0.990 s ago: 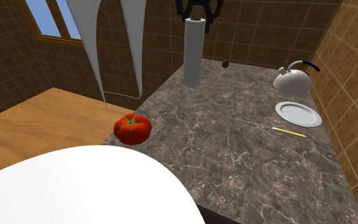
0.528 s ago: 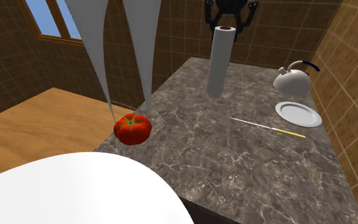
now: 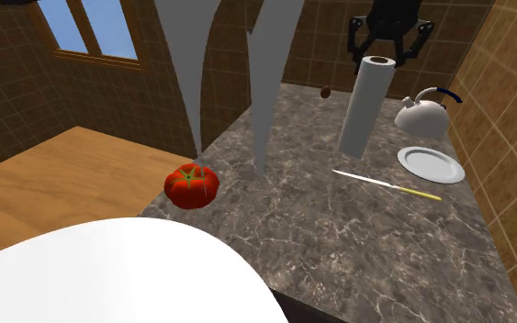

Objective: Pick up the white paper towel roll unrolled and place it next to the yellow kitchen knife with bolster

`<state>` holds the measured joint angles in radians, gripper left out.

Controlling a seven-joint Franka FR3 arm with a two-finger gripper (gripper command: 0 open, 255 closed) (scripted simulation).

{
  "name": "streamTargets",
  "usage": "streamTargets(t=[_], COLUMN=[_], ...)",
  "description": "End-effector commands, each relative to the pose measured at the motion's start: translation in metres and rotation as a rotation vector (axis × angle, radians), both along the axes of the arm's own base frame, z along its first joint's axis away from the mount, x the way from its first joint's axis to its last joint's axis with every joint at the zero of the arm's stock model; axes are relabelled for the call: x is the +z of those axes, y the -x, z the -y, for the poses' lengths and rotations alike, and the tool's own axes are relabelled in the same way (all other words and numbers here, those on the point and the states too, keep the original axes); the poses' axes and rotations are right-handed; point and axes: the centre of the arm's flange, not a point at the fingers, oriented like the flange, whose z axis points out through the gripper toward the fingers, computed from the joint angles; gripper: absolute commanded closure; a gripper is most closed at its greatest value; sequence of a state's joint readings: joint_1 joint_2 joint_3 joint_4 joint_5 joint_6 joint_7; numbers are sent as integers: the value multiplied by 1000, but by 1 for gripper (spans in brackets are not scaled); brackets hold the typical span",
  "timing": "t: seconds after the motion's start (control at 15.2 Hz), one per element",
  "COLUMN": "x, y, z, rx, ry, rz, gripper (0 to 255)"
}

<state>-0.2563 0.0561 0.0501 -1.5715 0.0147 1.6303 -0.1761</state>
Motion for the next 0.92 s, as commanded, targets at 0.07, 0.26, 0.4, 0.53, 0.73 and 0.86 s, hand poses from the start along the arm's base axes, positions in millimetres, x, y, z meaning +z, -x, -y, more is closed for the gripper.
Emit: streamTargets(t=[0.07,0.26,0.4,0.53,0.73,0.86], x=[-12,-21,-27,-33,-42,-48], y=[-3,-2,-2,-2,-1,-1], z=[38,76,102,128,166,192], rx=[2,2,2,2,2,2], ry=[0,0,0,0,0,0], rz=[1,1,1,1,1,1], gripper=[255,255,255,255,255,255])
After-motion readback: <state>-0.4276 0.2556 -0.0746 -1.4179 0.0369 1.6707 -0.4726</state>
